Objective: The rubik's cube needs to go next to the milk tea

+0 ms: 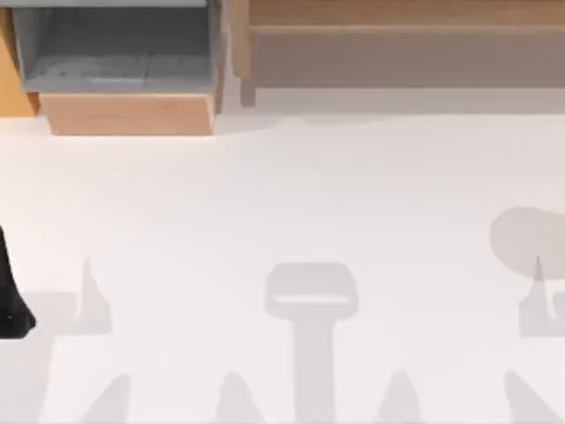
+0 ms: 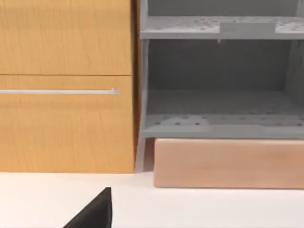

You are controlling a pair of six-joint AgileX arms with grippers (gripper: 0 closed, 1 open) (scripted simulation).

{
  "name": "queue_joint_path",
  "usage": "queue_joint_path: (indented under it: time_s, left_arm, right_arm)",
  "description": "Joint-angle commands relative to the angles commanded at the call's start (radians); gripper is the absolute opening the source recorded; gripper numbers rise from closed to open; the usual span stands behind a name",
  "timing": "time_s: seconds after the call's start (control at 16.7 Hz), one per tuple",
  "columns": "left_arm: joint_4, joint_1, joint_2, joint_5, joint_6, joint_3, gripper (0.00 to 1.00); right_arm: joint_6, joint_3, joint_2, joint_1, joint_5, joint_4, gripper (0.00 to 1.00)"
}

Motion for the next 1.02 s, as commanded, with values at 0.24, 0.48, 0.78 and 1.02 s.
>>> queue_joint_path:
  time_s: [0.24, 0.48, 0.78, 1.02]
  left_arm:
    - [0.000, 0.000, 0.000, 0.000, 0.000, 0.000, 1.00]
    - [0.000, 0.000, 0.000, 0.000, 0.000, 0.000, 1.00]
    - [0.000, 0.000, 0.000, 0.000, 0.000, 0.000, 1.00]
    - [0.000, 0.000, 0.000, 0.000, 0.000, 0.000, 1.00]
  right_arm:
    - [0.001, 0.033, 0.034, 0.000, 0.005, 0.004, 1.00]
    - [0.002, 0.218, 0.226, 0.004, 0.031, 0.018, 1.00]
    - [-0.002, 0.612, 0.690, 0.017, 0.074, 0.041, 1.00]
    - [0.001, 0.971, 1.107, 0.037, 0.100, 0.068, 1.00]
